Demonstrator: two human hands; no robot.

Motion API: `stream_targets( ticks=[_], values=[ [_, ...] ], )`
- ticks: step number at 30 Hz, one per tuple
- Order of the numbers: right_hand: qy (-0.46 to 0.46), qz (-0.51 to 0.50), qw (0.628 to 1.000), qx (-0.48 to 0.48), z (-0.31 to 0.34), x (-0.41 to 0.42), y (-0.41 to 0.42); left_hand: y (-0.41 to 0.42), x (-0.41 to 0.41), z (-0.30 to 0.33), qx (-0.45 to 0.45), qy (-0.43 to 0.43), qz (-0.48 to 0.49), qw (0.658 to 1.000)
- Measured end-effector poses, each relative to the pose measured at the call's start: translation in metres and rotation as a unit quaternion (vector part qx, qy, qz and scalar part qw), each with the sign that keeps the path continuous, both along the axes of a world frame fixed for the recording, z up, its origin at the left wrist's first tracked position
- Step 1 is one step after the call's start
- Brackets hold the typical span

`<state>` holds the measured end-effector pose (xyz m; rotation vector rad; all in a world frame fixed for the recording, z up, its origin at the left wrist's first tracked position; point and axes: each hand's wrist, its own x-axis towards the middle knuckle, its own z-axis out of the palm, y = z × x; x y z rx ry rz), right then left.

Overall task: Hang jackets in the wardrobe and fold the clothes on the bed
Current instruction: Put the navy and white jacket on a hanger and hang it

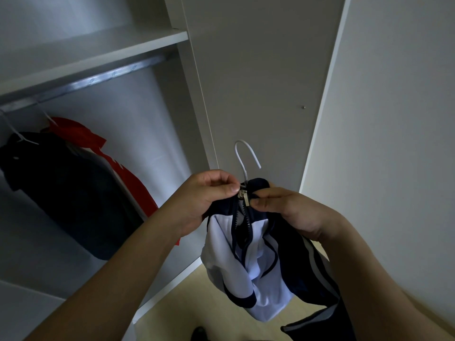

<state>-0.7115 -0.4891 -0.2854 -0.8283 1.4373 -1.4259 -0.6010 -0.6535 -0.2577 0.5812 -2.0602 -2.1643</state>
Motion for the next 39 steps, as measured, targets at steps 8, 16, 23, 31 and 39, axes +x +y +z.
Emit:
stream_targets(
  ticks=[8,16,23,31,39],
  values=[
    [-0.008,0.009,1.0,-0.007,-0.003,-0.001,0.0,0.0,-0.002,-0.001,-0.027,-0.005,-0.009,1.0],
    [-0.019,0.011,1.0,0.003,-0.005,-0.001,0.0,-0.003,-0.001,0.002,-0.057,-0.019,-0.036,0.998],
    [-0.032,0.004,0.999,0.009,-0.005,-0.001,0.0,-0.001,0.0,-0.001,-0.111,-0.018,-0.054,0.992],
    [-0.048,-0.05,0.997,-0.019,-0.01,0.003,-0.002,0.006,0.006,-0.013,-0.128,0.035,-0.015,0.991],
    [-0.009,-0.067,0.998,-0.02,-0.002,0.006,-0.005,0.006,0.012,-0.015,-0.427,0.13,-0.007,0.895]
  ],
)
